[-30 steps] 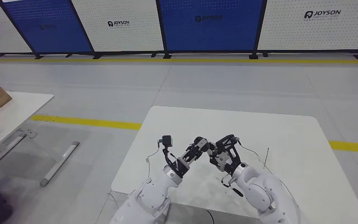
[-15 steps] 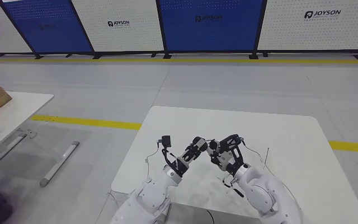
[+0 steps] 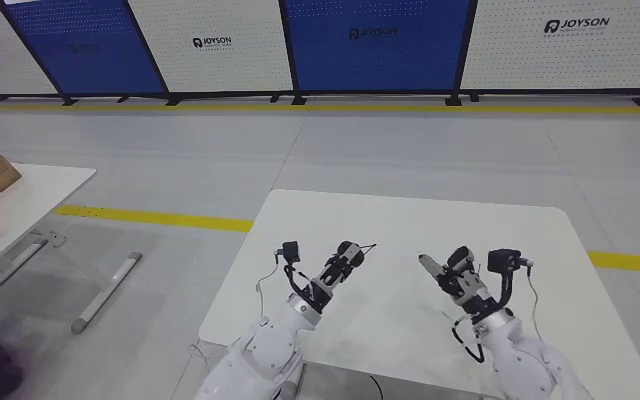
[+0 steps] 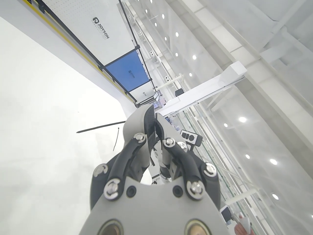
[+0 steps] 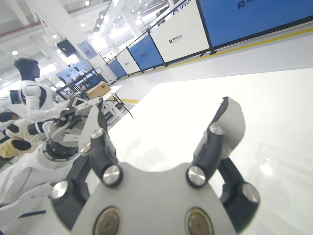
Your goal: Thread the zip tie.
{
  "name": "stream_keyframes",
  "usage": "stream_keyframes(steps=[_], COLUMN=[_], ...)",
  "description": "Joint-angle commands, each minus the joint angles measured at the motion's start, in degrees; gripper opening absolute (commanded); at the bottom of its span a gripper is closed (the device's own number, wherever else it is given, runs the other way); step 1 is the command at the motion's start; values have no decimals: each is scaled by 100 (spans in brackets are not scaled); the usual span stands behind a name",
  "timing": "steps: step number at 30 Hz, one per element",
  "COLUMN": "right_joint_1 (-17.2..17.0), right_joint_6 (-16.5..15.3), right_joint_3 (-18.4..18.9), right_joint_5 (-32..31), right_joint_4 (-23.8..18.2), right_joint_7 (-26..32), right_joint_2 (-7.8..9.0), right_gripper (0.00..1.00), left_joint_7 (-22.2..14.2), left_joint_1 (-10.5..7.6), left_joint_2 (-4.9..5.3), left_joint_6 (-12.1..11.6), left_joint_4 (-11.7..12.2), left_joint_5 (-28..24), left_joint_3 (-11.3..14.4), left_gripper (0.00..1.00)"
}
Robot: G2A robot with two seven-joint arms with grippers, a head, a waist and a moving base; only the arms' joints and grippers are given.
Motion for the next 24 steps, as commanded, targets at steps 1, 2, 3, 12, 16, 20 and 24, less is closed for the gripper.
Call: stream_keyframes(steps=[1, 2, 3, 12, 16, 20, 24], right_joint_1=[-217, -345, -419, -495, -495, -488, -520], right_joint_6=[-59, -59, -59, -59, -59, 25, 195], right_joint_3=[274, 413, 484, 564, 564, 600, 902], right_joint_5=[417, 694, 897, 1177, 1177, 1188, 1959], right_joint_4=[-102, -160, -212, -266, -266, -193, -95], right_joint_7=[-140, -219, -205, -118, -118, -245, -540], right_joint_2=[30, 47, 62, 84, 84, 80, 65], right_gripper=[100, 100, 100, 100, 100, 100, 100], left_joint_7=[35, 47, 44, -51, -51, 189, 788], left_joint_1=[13, 20, 23, 34, 34, 16, 36], left_joint_2=[3, 4, 5, 5, 5, -6, -43], left_joint_6=[-15, -30, -42, -59, -59, -21, -70], left_joint_4=[29, 51, 67, 99, 99, 140, 248], left_joint_5=[6, -4, -18, -150, -150, -14, 157], left_joint_3=[-36, -53, -65, -68, -68, -76, -83], left_gripper=[0, 0, 0, 0, 0, 0, 0])
